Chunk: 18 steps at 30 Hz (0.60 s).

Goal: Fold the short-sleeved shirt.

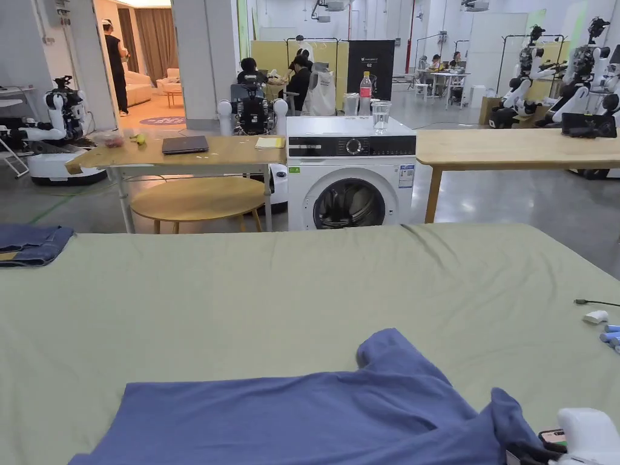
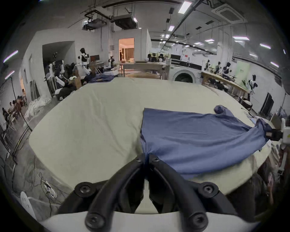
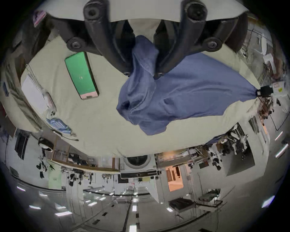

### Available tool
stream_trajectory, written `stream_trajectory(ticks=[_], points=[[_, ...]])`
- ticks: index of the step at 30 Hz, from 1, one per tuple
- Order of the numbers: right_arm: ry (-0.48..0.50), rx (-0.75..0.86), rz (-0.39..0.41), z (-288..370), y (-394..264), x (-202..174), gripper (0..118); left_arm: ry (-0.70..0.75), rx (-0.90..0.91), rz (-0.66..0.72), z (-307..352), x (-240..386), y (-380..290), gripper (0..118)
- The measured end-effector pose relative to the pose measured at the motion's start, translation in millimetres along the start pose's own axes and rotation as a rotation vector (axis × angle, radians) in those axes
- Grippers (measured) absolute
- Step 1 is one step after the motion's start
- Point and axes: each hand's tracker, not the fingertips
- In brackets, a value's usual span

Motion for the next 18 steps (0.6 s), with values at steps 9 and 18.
stream_trajectory(ticks=[9,18], points=[[-0.038,-0.136,-0.082,-46,-79,11,25,-0.007,-0.078,0.138,-28,-9,-68,9],[-0.076,0.287,-0.012,39,-9,-48,115,0.029,0.189,-0.036,24,40,3,113]])
